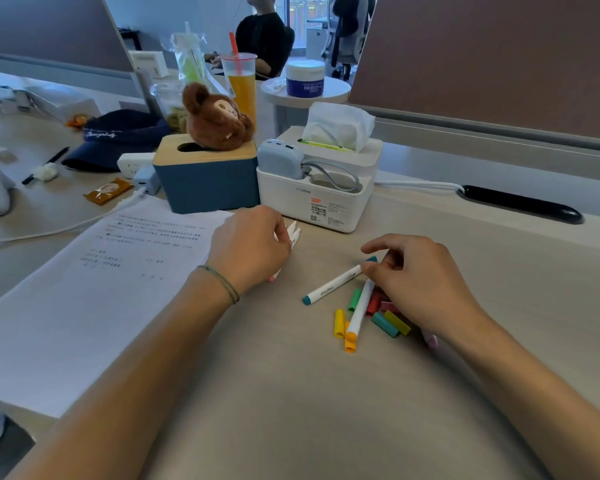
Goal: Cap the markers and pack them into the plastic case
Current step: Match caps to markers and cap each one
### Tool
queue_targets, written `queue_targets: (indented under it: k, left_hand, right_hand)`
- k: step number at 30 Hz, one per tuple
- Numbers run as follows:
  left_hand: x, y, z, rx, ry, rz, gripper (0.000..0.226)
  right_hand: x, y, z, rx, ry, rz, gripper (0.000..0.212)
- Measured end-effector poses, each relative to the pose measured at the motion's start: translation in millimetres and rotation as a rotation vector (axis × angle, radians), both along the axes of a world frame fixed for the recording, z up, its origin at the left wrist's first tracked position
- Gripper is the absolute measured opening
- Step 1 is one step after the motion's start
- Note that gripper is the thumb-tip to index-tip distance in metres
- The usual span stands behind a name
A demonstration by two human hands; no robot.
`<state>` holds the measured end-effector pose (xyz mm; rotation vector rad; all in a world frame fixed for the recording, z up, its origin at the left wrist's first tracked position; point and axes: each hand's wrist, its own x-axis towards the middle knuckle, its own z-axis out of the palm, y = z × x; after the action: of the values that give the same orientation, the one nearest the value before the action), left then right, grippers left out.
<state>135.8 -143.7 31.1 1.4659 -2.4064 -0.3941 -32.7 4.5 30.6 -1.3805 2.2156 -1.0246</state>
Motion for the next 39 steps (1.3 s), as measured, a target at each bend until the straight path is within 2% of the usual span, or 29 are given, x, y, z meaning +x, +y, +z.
queue_targets:
  k: [5, 14, 20, 24, 28, 32, 35, 39]
  left_hand:
    - [-2, 2, -4, -0.017, -0.037, 0.020, 0.008]
    - [-5, 7, -5, -0.126, -0.175, 0.077, 0.040]
    - [-10, 10, -5, -0.123, -0.224, 0.060, 0.032]
    - [-12, 17, -1, -0.016, -0.097, -0.033, 0.026]
    - [-18, 30, 6, 0.279, 0.209, -0.132, 0.018]
    - [-25, 39, 8, 0.499, 0.402, -0.185, 0.020]
    - [-26, 44, 10, 0.558, 0.465, -0.208, 0.019]
    - [-27, 43, 8, 0.573, 0.455, -0.203, 0.015]
  right_hand:
    - [5, -2, 4, 0.004, 0.045, 0.061, 0.020]
    - [2, 0, 11, -0.003, 0.021, 0.099, 0.021]
    - [-9, 2, 21, -0.008, 0.049, 0.080, 0.021]
    - [-23, 5, 31, 0.145, 0.085, 0.138, 0.019]
    - [-32, 11, 39, 0.374, 0.146, 0.241, 0.015]
    - [-32, 12, 37, 0.449, 0.241, 0.276, 0.019]
    - [-29, 12, 33, 0.468, 0.296, 0.299, 0.011]
    - [-27, 13, 30, 0.495, 0.442, 0.334, 0.006]
